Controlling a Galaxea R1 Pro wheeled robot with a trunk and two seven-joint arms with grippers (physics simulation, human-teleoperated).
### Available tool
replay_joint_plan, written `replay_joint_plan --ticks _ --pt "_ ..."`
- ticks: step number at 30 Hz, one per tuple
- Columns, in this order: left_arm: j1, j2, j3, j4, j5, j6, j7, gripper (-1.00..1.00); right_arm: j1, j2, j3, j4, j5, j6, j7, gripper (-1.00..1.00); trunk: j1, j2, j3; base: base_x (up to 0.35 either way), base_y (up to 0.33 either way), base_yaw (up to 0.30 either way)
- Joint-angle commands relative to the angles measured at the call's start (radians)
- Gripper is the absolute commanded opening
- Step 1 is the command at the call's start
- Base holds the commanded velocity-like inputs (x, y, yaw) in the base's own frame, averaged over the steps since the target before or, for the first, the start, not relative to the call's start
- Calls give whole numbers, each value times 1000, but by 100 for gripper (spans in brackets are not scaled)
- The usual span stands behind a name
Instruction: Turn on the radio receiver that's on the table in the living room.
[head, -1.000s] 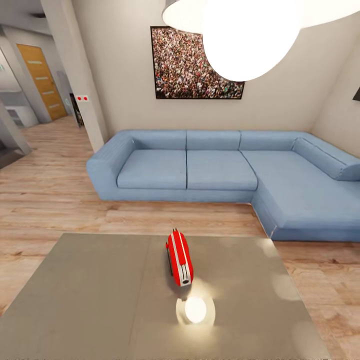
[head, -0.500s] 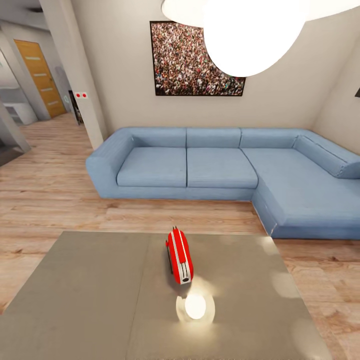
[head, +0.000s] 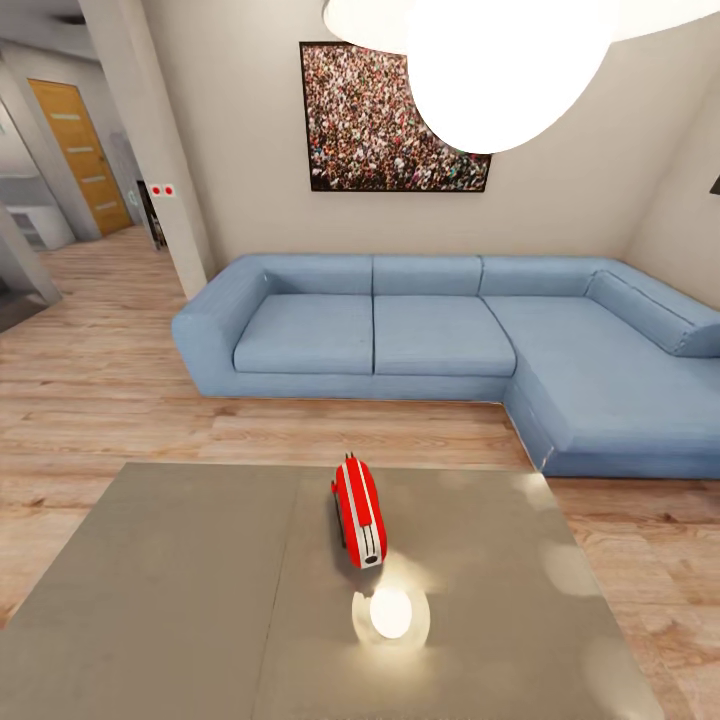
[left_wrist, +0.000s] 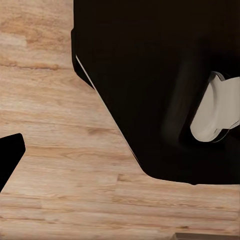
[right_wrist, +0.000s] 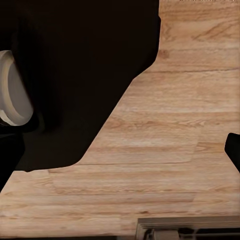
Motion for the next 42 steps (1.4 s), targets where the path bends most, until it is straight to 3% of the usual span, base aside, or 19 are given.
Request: replay_joint_plan --ticks 1,42 --pt "0 0 0 0 0 0 0 100 0 0 0 0 2 1 0 100 0 0 0 0 0 0" --pt "0 -1 -1 -1 -1 0 1 100 0 -2 13 0 16 -3 2 100 0 0 -60 0 0 0"
